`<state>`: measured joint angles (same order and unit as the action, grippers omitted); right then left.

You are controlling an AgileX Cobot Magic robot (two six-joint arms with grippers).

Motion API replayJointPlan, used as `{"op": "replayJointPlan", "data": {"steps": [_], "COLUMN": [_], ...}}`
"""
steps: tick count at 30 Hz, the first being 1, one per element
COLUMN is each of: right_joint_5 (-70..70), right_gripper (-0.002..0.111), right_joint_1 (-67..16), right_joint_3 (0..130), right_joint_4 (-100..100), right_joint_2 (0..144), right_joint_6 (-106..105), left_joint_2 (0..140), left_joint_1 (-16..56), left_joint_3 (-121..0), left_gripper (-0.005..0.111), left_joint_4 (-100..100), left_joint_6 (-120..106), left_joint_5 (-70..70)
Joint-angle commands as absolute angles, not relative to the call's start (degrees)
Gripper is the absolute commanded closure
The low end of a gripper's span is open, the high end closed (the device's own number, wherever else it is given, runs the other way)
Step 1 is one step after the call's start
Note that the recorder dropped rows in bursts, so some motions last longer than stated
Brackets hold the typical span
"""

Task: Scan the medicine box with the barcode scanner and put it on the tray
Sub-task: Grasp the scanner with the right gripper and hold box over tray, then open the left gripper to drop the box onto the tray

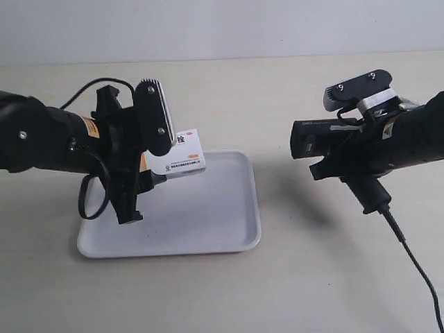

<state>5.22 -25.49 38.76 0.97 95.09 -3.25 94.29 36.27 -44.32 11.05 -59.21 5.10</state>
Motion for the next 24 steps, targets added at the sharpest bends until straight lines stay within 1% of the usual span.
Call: {"op": "replayJointPlan", "data": {"steps": [1, 5, 9, 12, 15, 16, 17, 18, 19, 20, 21, 22, 23, 24], "right_joint_5": [4.2, 2.3, 2.0, 2.0, 2.0, 2.0, 2.0, 2.0, 2.0, 2.0, 1.8, 1.2, 1.2, 1.2], "right_gripper": [0.108, 0.108, 0.108, 0.106, 0.098, 0.091, 0.087, 0.077, 0.072, 0.059, 0.054, 0.040, 0.034, 0.024], "right_joint_1": [-25.2, -25.3, -25.3, -25.3, -25.3, -25.3, -25.3, -25.3, -25.3, -25.3, -25.3, -25.3, -25.3, -25.3], "right_joint_3": [39.3, 39.3, 39.3, 39.3, 39.3, 39.3, 39.3, 39.3, 39.3, 39.3, 39.3, 39.3, 39.3, 39.3], "right_joint_4": [1.2, 0.0, 0.0, -1.4, -3.0, -3.1, -3.1, -3.1, -3.1, -3.1, -3.1, -3.1, -3.1, -3.1], "right_joint_2": [99.6, 102.9, 103.4, 103.4, 103.4, 103.4, 103.4, 103.4, 103.4, 103.4, 103.4, 103.3, 103.3, 103.2], "right_joint_6": [2.7, 3.2, 3.2, 3.2, 3.2, 3.2, 3.2, 3.2, 3.2, 3.2, 3.2, 3.2, 3.2, 3.2], "left_joint_2": [101.3, 105.0, 106.1, 107.4, 108.7, 109.1, 109.1, 109.1, 109.1, 108.7, 108.2, 107.1, 106.4, 104.9], "left_joint_1": [36.6, 36.6, 36.6, 36.6, 36.6, 36.6, 36.6, 36.6, 36.6, 36.7, 36.7, 36.7, 36.7, 36.7], "left_joint_3": [-44.0, -44.0, -44.0, -44.0, -44.0, -44.0, -44.0, -44.0, -44.0, -44.0, -44.0, -44.0, -44.0, -44.0], "left_gripper": [0.107, 0.107, 0.107, 0.102, 0.087, 0.073, 0.067, 0.052, 0.045, 0.031, 0.025, 0.009, 0.001, 0.002], "left_joint_4": [13.1, 14.6, 14.8, 17.0, 19.7, 19.7, 19.7, 20.4, 20.4, 19.4, 18.9, 18.6, 18.6, 18.8], "left_joint_6": [-58.4, -57.9, -57.8, -57.8, -56.4, -56.2, -56.1, -55.7, -55.6, -55.9, -55.9, -56.1, -56.1, -56.1], "left_joint_5": [-2.9, -7.4, -8.1, -7.6, -7.0, -5.9, -5.8, -5.6, -4.9, -3.2, -2.2, -1.1, -0.9, -0.9]}}
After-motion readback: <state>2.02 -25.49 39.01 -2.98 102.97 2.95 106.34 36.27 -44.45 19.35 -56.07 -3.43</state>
